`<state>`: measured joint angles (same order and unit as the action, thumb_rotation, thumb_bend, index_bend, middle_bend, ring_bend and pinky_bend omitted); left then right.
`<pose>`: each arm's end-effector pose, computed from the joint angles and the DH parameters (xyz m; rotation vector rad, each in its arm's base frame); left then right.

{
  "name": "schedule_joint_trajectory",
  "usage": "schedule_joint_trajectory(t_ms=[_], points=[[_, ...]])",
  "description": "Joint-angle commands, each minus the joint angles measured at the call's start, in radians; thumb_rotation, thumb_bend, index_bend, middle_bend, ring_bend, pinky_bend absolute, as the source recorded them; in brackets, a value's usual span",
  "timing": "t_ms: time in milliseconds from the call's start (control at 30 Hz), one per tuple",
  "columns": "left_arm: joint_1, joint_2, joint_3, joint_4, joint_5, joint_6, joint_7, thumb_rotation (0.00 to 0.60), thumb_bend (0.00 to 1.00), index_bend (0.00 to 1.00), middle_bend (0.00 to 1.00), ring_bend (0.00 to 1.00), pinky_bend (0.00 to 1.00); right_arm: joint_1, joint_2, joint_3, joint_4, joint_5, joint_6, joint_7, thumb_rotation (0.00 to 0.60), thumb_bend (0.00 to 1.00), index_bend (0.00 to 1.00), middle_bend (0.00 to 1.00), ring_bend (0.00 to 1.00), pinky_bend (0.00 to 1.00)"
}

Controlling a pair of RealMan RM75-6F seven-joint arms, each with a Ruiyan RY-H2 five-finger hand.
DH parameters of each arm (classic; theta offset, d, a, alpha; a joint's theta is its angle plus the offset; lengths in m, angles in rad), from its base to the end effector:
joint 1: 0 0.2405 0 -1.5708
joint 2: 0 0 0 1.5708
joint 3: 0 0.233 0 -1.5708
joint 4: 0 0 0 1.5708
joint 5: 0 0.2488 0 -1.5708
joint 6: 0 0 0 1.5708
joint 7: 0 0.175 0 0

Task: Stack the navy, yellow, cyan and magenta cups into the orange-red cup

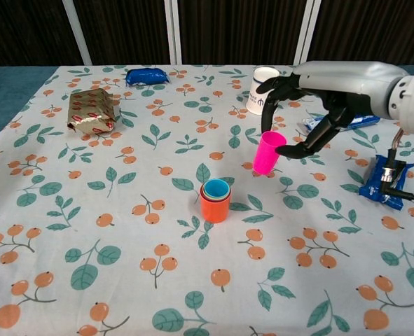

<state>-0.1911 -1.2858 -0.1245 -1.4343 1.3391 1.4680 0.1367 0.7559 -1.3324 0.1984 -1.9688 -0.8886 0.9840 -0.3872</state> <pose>-0.3181 0.2655 0.1011 -1.2946 -0.7771 -0.8309 -0.0618 -0.3066 -0.0320 1.8837 -1.2597 1.0111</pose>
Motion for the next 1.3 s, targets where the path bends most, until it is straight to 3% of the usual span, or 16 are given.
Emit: schedule_joint_trajectory(t_ms=[33,767,1300], points=[[0.001,0.003,0.002,-0.004,-0.004,-0.007,0.016,0.6,0.09,0.13,0.01,0.0,0.0,0.013,-0.02,-0.003,0.002,0.011,0.005,-0.015,0.6,0.43,0.48,0.0,0.05,0.06],[0.004,0.015,0.002,-0.021,-0.005,-0.028,0.023,0.6,0.09,0.12,0.0,0.0,0.0,0.1,-0.161,0.022,0.084,0.103,0.02,-0.045,0.6,0.44,0.49,0.0,0.05,0.07],[0.006,0.013,-0.001,-0.02,-0.004,-0.026,0.026,0.6,0.09,0.12,0.0,0.0,0.0,0.097,-0.169,0.004,0.064,0.07,0.046,-0.045,0.6,0.44,0.49,0.0,0.05,0.07]])
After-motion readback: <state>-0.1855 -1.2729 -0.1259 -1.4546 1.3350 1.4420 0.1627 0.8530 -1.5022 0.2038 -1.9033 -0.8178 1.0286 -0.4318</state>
